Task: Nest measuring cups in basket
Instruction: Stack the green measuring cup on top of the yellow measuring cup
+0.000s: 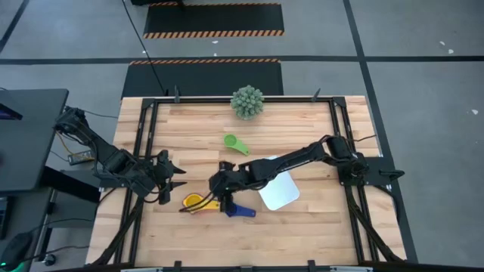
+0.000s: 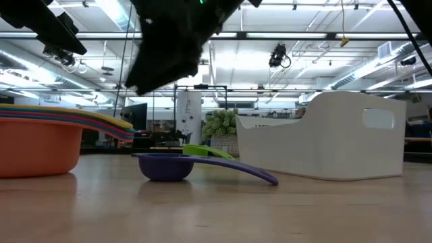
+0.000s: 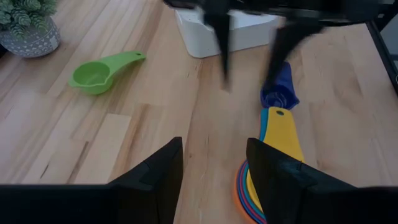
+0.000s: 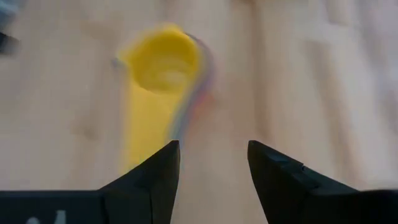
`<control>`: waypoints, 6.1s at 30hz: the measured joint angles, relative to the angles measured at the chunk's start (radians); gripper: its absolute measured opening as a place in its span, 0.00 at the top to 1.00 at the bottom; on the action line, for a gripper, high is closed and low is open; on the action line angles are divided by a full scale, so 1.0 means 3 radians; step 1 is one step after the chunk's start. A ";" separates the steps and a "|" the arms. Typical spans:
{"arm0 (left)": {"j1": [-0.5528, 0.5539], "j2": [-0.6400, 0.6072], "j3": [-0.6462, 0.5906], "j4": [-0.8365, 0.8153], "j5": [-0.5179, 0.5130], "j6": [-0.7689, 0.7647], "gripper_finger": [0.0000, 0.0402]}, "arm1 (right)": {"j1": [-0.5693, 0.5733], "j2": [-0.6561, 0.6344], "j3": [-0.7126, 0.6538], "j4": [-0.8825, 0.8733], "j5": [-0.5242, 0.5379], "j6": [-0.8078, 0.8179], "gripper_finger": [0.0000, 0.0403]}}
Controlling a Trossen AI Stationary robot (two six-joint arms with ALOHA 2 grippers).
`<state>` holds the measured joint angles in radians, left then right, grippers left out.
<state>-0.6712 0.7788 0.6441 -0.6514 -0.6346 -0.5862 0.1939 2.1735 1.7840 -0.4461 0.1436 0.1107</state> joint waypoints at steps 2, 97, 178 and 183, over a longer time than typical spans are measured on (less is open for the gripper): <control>0.0000 0.0000 0.0000 -0.0002 0.0000 0.0015 0.55 | -0.0057 -0.0016 0.0000 -0.0263 0.0287 -0.0005 0.51; 0.0000 0.0001 0.0000 -0.0443 -0.0126 0.0074 0.55 | -0.1187 -0.0155 -0.0647 -0.0359 -0.0193 0.0065 0.55; -0.0023 0.0299 0.0788 -0.0740 -0.0118 0.0310 0.54 | 0.0230 0.0055 -0.0212 0.0919 -0.0199 0.0443 0.55; -0.0024 0.0298 0.0788 -0.0711 -0.0138 0.0327 0.54 | 0.0270 0.0303 0.0092 0.0774 -0.0219 0.0430 0.55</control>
<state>-0.6784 0.8680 0.8806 -0.8648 -0.6761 -0.4882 0.2749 2.2645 1.8115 -0.2139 0.0779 0.2396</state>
